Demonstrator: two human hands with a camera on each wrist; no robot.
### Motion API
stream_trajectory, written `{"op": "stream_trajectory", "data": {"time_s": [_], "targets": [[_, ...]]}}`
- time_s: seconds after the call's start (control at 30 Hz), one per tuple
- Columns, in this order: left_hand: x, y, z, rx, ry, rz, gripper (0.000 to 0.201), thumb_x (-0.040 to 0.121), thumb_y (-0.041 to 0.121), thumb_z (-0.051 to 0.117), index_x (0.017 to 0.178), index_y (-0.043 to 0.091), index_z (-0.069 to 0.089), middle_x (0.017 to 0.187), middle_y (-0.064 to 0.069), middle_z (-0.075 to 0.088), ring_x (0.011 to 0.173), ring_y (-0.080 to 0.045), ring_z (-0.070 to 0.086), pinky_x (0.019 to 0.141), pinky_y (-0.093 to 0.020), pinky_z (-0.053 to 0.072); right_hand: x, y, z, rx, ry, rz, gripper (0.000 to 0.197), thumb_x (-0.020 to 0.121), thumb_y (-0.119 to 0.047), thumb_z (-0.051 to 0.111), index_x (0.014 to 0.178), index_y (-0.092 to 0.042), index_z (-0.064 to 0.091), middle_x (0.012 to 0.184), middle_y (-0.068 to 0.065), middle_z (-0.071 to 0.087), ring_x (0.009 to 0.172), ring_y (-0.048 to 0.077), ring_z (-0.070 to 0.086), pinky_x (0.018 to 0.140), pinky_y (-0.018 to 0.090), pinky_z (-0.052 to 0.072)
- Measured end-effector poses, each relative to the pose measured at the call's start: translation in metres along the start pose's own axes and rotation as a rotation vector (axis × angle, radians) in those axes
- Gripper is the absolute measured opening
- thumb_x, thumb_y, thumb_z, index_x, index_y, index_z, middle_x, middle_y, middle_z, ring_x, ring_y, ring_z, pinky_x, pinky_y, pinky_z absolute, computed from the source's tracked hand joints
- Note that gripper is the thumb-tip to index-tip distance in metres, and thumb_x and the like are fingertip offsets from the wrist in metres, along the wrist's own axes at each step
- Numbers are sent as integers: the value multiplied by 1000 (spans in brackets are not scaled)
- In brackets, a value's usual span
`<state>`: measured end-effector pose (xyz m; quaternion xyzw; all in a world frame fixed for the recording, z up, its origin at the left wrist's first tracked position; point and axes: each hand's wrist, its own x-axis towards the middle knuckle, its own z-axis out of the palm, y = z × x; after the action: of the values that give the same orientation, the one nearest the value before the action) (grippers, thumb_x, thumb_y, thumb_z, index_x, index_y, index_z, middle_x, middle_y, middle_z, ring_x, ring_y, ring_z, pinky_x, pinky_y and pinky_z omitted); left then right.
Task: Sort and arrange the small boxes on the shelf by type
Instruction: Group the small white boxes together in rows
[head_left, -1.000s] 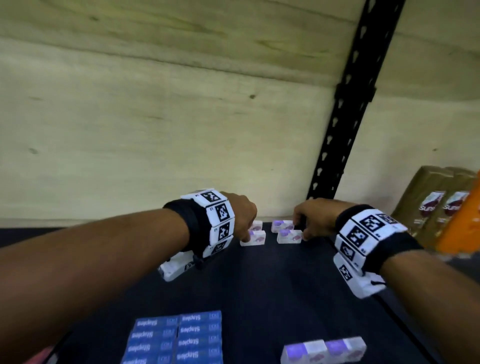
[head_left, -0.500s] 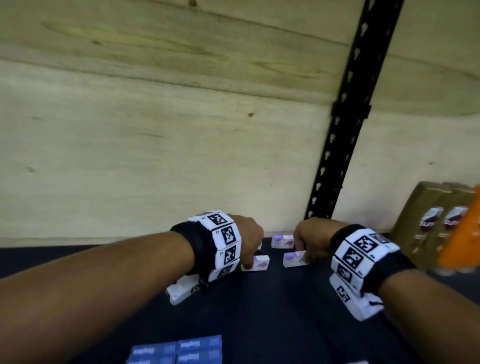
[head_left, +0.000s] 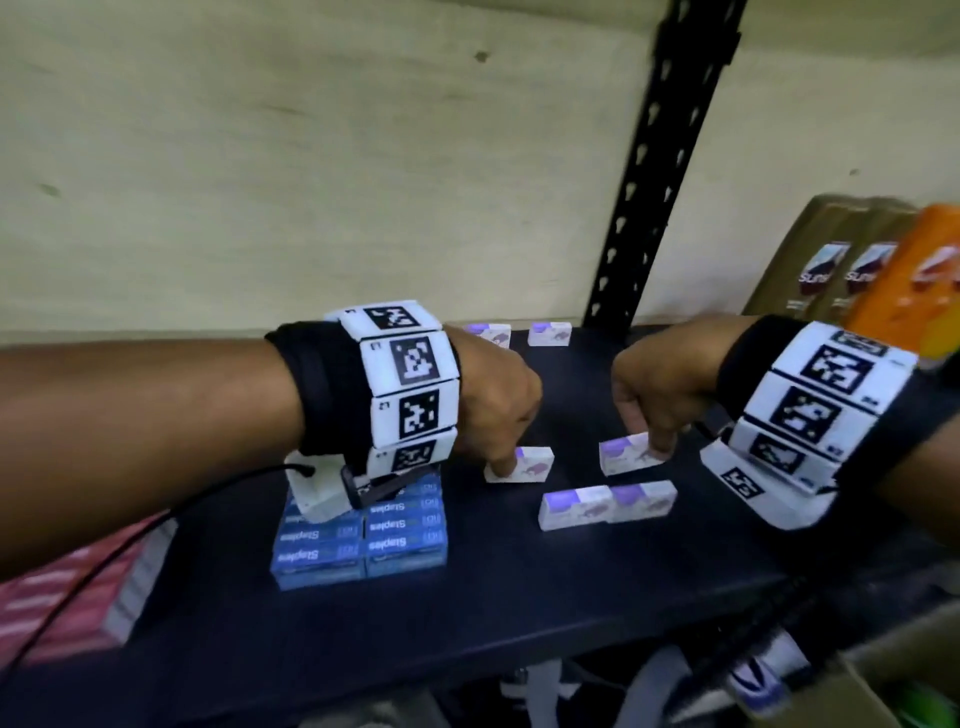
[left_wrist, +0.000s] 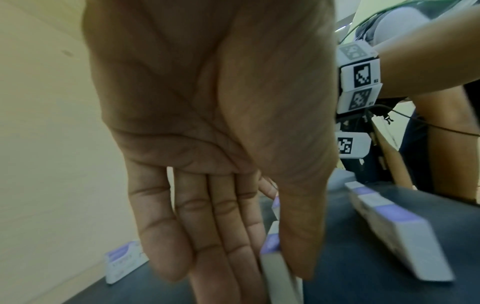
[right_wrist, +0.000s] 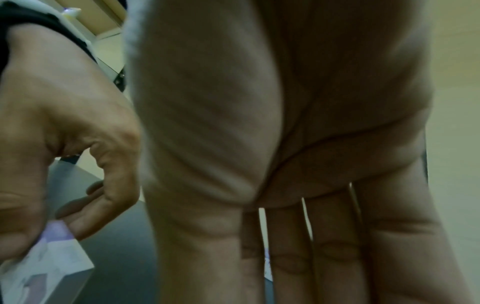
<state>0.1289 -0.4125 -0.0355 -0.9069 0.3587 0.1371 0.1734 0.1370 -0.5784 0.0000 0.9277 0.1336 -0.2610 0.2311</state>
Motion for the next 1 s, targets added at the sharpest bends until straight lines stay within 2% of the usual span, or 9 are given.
{"op": "stream_trajectory", "data": {"time_s": [0.07, 0.17, 0.27, 0.33, 0.37, 0.5, 0.67, 0.9, 1.0], "targets": [[-5, 7, -1, 2, -21, -14, 20, 92, 29, 62, 101, 12, 67, 82, 4, 58, 74, -17, 53, 50, -21, 35, -6, 1, 4, 37, -5, 5, 21, 76, -18, 84, 97, -15, 77, 55, -11, 61, 45, -1, 55, 44, 13, 41], [-12, 16, -6, -123, -82, -47, 21, 93, 18, 62, 109, 4, 67, 77, 0, 57, 77, -22, 56, 67, -32, 49, -14, -1, 11, 30, -23, 13, 22, 77, -20, 83, 97, -16, 76, 58, -11, 62, 46, -1, 55, 47, 14, 43], [-18, 20, -13, -248, -116, -92, 25, 87, 35, 70, 102, 15, 69, 78, 6, 68, 80, -15, 64, 61, -23, 48, -20, -4, 17, 43, -28, 27, 22, 78, -20, 82, 98, -16, 74, 74, -4, 69, 59, 8, 59, 54, 19, 45], [-19, 20, -15, -299, -115, -111, 26, 84, 40, 72, 99, 19, 69, 70, 9, 68, 80, -13, 66, 65, -24, 50, -24, -5, 20, 34, -8, 22, 23, 78, -21, 82, 99, -17, 75, 90, 2, 74, 69, 13, 62, 56, 21, 45], [-19, 20, -15, -315, -120, -114, 27, 83, 40, 73, 99, 19, 69, 72, 9, 69, 80, -13, 67, 67, -26, 52, -25, -6, 22, 23, 2, 18, 25, 77, -21, 82, 101, -18, 75, 96, 2, 75, 74, 14, 63, 58, 22, 47], [-19, 21, -14, -354, -167, -86, 45, 75, 43, 80, 110, 19, 65, 98, 2, 73, 91, -17, 69, 79, -31, 56, -30, -4, 26, 15, 0, -9, 44, 76, -19, 82, 117, -23, 66, 104, -3, 69, 95, 19, 66, 77, 29, 53], [-16, 33, -11, -381, -149, -91, 47, 75, 51, 77, 109, 20, 66, 97, 3, 73, 87, -14, 70, 71, -26, 55, -35, -6, 32, 95, -60, -60, 51, 72, -30, 85, 117, -29, 61, 107, -6, 68, 97, 17, 65, 85, 32, 54], [-13, 41, -11, -409, -97, -70, 38, 83, 46, 72, 109, 19, 65, 90, 2, 75, 86, -14, 69, 65, -23, 50, -33, -7, 40, 135, 21, -103, 40, 78, -32, 81, 114, -31, 61, 103, -5, 71, 93, 15, 67, 74, 27, 50], [-12, 42, -12, -425, -88, -57, 36, 83, 43, 73, 109, 19, 65, 89, 3, 75, 85, -12, 69, 64, -22, 50, -34, -6, 41, 156, 42, -125, 38, 78, -33, 81, 112, -32, 62, 101, -6, 72, 91, 14, 67, 77, 28, 52]]}}
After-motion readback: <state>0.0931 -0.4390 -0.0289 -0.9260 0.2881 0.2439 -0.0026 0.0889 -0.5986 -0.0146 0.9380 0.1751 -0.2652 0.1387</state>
